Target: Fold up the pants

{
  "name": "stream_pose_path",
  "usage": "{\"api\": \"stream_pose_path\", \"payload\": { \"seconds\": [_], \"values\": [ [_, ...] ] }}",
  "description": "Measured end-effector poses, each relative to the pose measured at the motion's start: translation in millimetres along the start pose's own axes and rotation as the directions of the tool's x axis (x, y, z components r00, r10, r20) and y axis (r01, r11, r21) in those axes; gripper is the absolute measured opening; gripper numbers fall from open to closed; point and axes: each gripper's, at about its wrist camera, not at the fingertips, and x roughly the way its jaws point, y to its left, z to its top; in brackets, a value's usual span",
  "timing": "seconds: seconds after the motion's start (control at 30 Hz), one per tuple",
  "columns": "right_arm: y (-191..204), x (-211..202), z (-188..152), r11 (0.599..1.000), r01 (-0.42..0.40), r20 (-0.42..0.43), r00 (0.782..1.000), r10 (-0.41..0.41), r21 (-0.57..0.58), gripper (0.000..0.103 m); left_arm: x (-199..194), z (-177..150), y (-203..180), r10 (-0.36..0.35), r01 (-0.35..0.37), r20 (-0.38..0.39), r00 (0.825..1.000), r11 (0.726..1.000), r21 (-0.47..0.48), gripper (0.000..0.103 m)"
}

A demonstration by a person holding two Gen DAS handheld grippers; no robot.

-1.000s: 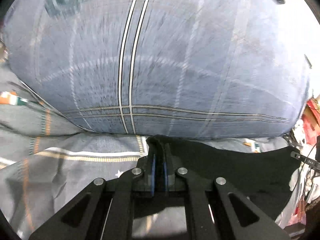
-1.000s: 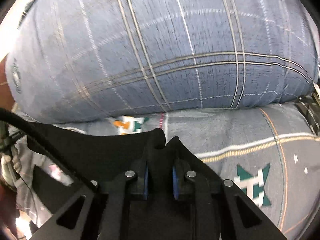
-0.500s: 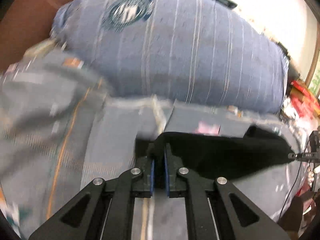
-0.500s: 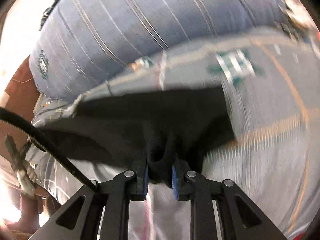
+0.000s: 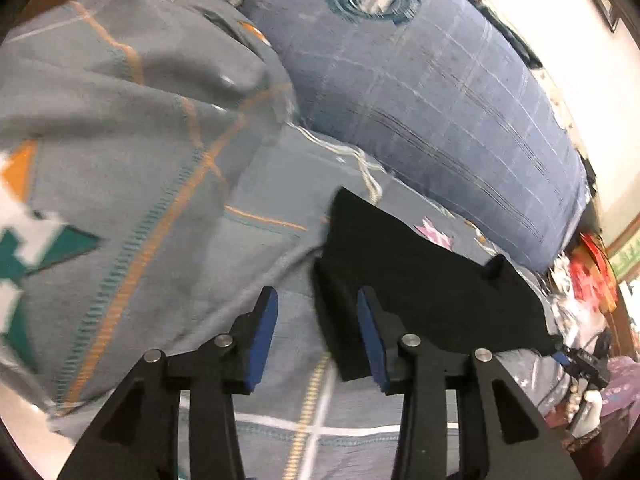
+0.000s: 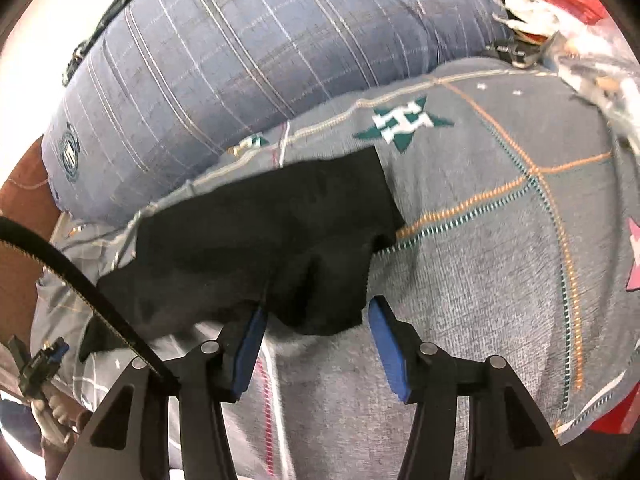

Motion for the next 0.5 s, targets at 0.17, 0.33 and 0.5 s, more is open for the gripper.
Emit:
{"api": "stream_pose_path", "payload": {
  "seconds": [0.17, 0.33, 0.5],
  "values": [
    [1, -6, 2, 0.999, 0.036, 0.031, 0.999, -0.037, 0.026, 0.062, 54, -3, -33, 0.009, -0.003, -0.13, 0.991, 0.999, 0.048, 0.045],
    [-2, -10, -14, 0.984, 0.173, -0.015, 0.985, -0.174, -0.041, 0.069, 75, -13, -57, 0.104, -0.082, -0.164, 0.981, 0.987, 0.14, 0.003],
    [-16, -17, -26, 0.965, 0.248, -0.028, 0.968, -0.251, -0.078, 0.069, 53, -2, -70, 0.062, -0.047, -0.107, 0.992, 0.989, 0.141, 0.003]
  ]
}}
